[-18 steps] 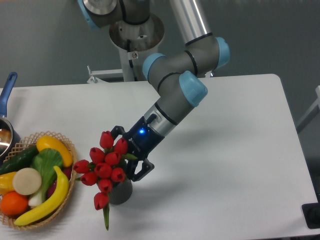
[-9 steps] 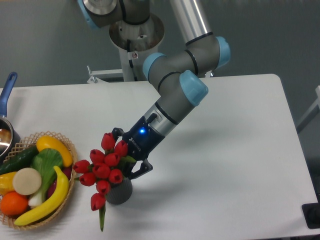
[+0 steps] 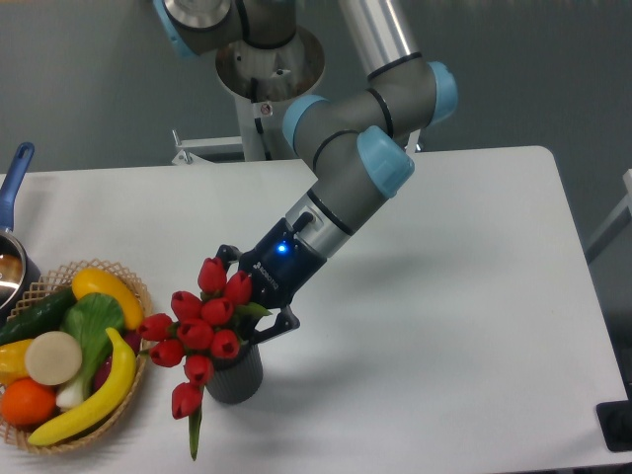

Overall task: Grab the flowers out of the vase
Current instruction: 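Lift the gripped tulips up out of the grey vase and away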

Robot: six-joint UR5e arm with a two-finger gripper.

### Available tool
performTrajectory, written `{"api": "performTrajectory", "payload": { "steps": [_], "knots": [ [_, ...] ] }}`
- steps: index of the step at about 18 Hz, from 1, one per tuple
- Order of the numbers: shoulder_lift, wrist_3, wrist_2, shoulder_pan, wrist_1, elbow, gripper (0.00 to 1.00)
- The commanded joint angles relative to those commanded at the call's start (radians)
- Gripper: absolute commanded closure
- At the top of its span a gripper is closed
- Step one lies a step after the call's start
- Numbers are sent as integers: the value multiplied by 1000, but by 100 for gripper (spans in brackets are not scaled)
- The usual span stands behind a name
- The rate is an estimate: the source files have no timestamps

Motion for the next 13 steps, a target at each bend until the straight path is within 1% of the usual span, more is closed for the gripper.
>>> {"api": "performTrajectory", "payload": {
  "steps": [2, 4, 6, 13],
  "knots": [
    [26, -40, -2, 2, 0, 12, 53],
    [34, -86, -29, 3, 0, 41, 53],
    [38, -138, -46, 5, 0, 78, 53],
    [65, -267, -48, 6, 0, 204, 53]
  ]
}}
